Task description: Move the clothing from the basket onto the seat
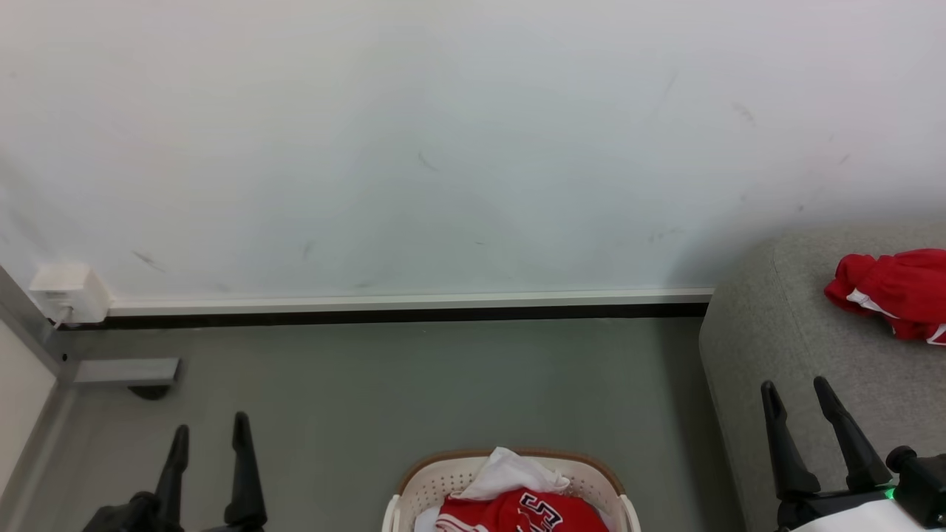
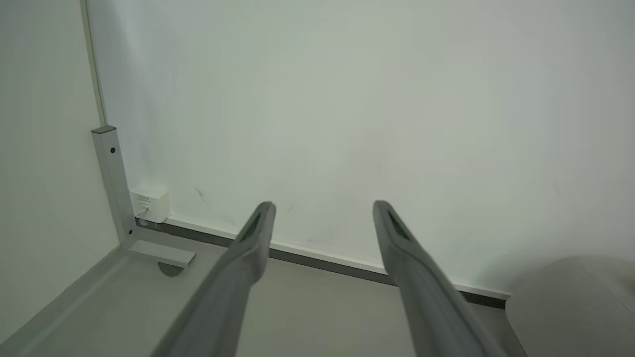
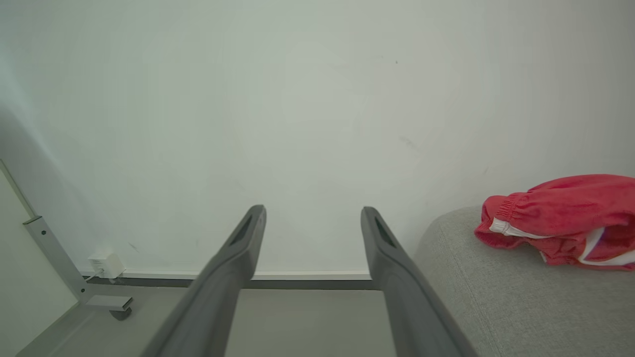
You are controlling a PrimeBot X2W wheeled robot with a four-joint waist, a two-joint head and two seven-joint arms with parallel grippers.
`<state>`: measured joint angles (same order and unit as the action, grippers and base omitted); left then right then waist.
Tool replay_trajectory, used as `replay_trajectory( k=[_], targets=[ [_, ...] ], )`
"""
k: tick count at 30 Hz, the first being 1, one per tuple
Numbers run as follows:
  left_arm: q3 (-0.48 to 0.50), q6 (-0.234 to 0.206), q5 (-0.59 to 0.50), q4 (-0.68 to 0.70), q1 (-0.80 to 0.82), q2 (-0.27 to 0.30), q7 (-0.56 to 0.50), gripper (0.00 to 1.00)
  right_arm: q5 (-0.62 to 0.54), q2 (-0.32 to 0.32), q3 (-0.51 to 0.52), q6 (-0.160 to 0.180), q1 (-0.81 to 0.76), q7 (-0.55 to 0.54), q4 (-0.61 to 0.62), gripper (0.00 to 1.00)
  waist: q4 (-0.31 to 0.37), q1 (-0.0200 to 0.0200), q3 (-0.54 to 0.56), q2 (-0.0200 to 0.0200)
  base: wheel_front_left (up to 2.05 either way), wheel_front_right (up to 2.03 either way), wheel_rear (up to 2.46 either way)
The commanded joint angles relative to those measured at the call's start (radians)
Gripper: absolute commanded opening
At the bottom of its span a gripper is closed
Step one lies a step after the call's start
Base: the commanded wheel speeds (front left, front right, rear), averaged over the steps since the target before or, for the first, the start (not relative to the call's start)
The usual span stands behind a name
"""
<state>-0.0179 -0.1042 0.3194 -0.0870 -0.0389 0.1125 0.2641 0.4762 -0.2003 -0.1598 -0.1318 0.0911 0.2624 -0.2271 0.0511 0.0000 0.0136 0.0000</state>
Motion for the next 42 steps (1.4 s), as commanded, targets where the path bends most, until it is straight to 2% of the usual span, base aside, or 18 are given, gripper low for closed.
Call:
replay_trajectory(
  k=[1,11,27,35,42],
  targets=[
    [0.011,0.010,-0.021,-0.004,-0.010,-0.006,0.000,1.00,-0.011,0.000,0.001,0.002,-0.009,0.003,-0.004,1.00,-0.001,0.0000,-0.002,0.0000,0.00,0.00,0.00],
    [0.063,0.066,-0.099,-0.036,0.012,-0.046,0.000,1.00,-0.025,0.002,-0.014,0.002,0.019,0.003,-0.012,1.00,0.011,0.0000,-0.007,0.0000,0.00,0.00,0.00],
    [0.089,0.110,-0.125,-0.064,0.047,-0.060,0.001,1.00,-0.012,-0.014,-0.022,0.002,0.043,0.003,-0.007,1.00,0.052,0.0000,-0.034,0.0000,0.00,0.00,0.00],
    [0.037,0.136,-0.134,-0.095,0.144,-0.060,0.001,1.00,-0.001,-0.060,-0.003,0.002,0.127,0.003,0.006,1.00,0.091,0.0000,-0.138,0.0000,0.00,0.00,0.00],
    [-0.012,0.156,-0.137,-0.162,0.231,-0.060,0.001,1.00,-0.002,-0.056,0.022,0.002,0.187,0.003,0.025,1.00,0.138,0.0000,-0.234,0.0000,0.00,0.00,0.00]
  ],
)
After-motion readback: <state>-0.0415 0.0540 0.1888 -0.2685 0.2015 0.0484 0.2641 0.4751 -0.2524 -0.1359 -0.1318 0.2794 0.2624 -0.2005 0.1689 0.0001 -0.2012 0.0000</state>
